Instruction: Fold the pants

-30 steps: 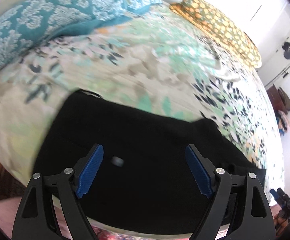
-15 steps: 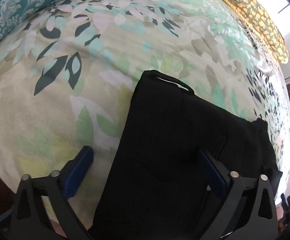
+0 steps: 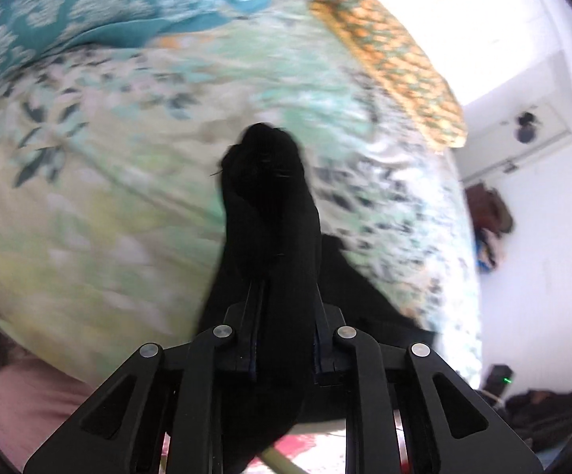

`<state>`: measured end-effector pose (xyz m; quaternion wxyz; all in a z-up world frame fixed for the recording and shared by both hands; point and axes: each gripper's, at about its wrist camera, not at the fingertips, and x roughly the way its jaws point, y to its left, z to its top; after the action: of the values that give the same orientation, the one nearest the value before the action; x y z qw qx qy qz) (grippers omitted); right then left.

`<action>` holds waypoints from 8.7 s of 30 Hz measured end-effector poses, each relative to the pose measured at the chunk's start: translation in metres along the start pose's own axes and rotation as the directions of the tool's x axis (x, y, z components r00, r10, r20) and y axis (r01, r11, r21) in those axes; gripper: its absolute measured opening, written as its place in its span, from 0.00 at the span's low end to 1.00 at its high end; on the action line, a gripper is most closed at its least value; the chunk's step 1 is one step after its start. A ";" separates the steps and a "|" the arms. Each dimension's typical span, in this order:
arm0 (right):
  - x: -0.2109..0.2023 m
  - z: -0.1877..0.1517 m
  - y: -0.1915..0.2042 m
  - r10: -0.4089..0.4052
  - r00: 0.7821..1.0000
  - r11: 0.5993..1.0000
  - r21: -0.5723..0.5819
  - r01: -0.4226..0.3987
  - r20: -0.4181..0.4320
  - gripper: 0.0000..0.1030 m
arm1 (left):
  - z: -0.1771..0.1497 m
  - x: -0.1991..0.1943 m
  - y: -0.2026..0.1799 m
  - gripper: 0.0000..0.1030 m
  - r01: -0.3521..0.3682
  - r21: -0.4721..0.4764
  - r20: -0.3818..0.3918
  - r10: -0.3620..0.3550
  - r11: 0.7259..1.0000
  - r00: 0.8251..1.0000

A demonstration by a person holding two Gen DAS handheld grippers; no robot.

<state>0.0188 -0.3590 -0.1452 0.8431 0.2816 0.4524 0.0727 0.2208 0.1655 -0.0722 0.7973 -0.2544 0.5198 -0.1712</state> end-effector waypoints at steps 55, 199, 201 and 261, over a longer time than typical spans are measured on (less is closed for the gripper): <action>0.138 -0.023 0.091 0.480 0.732 0.861 0.101 -0.498 -0.483 0.63 | -0.056 0.062 -0.024 0.70 -0.203 0.058 0.172 0.191 0.977 0.966; -0.030 -0.018 0.053 -0.401 0.905 0.844 -0.326 0.426 0.142 0.73 | -0.135 0.130 -0.129 0.88 -0.300 0.525 0.082 0.304 0.797 0.949; -0.032 -0.015 0.047 -0.407 0.901 0.852 -0.293 0.434 0.150 0.73 | -0.133 0.130 -0.127 0.88 -0.305 0.517 0.084 0.308 0.800 0.948; -0.026 -0.012 0.031 -0.374 0.918 0.893 -0.214 0.396 0.134 0.73 | -0.127 0.134 -0.114 0.89 -0.348 0.477 0.078 0.355 0.807 0.931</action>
<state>-0.0018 -0.3378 -0.1150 0.8875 0.0870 0.4491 -0.0551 0.1577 -0.0280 -0.1473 0.8492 0.0546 0.5042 -0.1469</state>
